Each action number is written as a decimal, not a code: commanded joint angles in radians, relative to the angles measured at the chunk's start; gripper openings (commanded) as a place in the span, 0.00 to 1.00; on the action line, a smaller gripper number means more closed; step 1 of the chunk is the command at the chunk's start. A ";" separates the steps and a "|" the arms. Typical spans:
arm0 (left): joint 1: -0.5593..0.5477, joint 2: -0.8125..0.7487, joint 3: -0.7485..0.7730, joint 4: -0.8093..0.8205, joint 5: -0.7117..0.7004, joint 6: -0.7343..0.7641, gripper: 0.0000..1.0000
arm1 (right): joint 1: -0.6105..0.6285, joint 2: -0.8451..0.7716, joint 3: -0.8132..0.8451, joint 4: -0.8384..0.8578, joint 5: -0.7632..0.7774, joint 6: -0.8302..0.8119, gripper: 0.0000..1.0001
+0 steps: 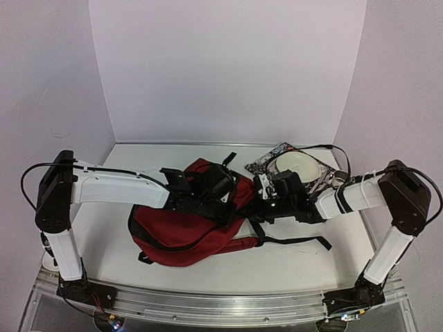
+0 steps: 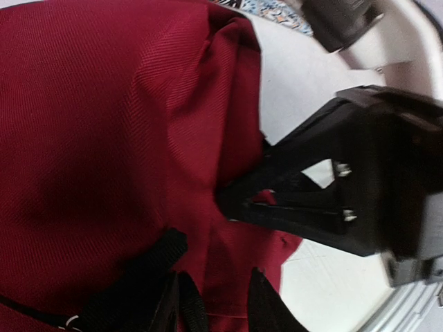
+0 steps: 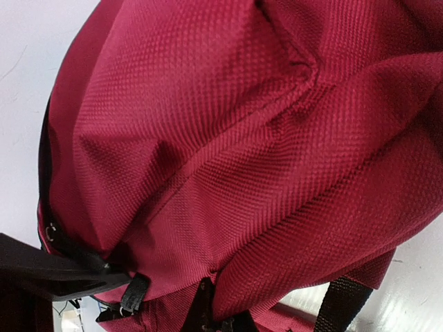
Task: Pack the student bag
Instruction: Grab the largest pocket of the student bag, then zip the largest pocket of the bag in the student bag.
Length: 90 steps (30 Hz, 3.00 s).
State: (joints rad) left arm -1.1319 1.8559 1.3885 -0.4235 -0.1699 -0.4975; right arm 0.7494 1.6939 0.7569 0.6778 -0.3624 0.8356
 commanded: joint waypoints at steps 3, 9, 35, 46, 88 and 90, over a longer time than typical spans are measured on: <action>0.002 0.013 0.048 -0.092 -0.114 -0.018 0.32 | 0.024 -0.059 -0.018 0.100 -0.006 -0.010 0.01; 0.001 -0.006 0.031 -0.129 -0.101 -0.037 0.33 | 0.028 -0.071 -0.027 0.103 0.004 -0.021 0.01; 0.000 -0.066 -0.031 -0.174 0.016 -0.085 0.34 | 0.038 -0.052 -0.010 0.114 0.007 -0.025 0.01; -0.003 -0.031 -0.017 -0.140 0.048 -0.077 0.14 | 0.045 -0.053 -0.010 0.119 0.012 -0.027 0.00; -0.001 -0.446 -0.324 0.096 0.080 -0.079 0.00 | -0.008 -0.193 0.189 -0.476 0.289 -0.226 0.54; -0.002 -0.422 -0.305 0.122 0.118 -0.066 0.00 | 0.043 -0.238 0.159 -0.481 0.333 -0.169 0.62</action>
State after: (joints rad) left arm -1.1336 1.3963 0.9920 -0.4289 -0.1309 -0.6255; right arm 0.7020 1.5913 0.9547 0.2561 -0.1292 0.6050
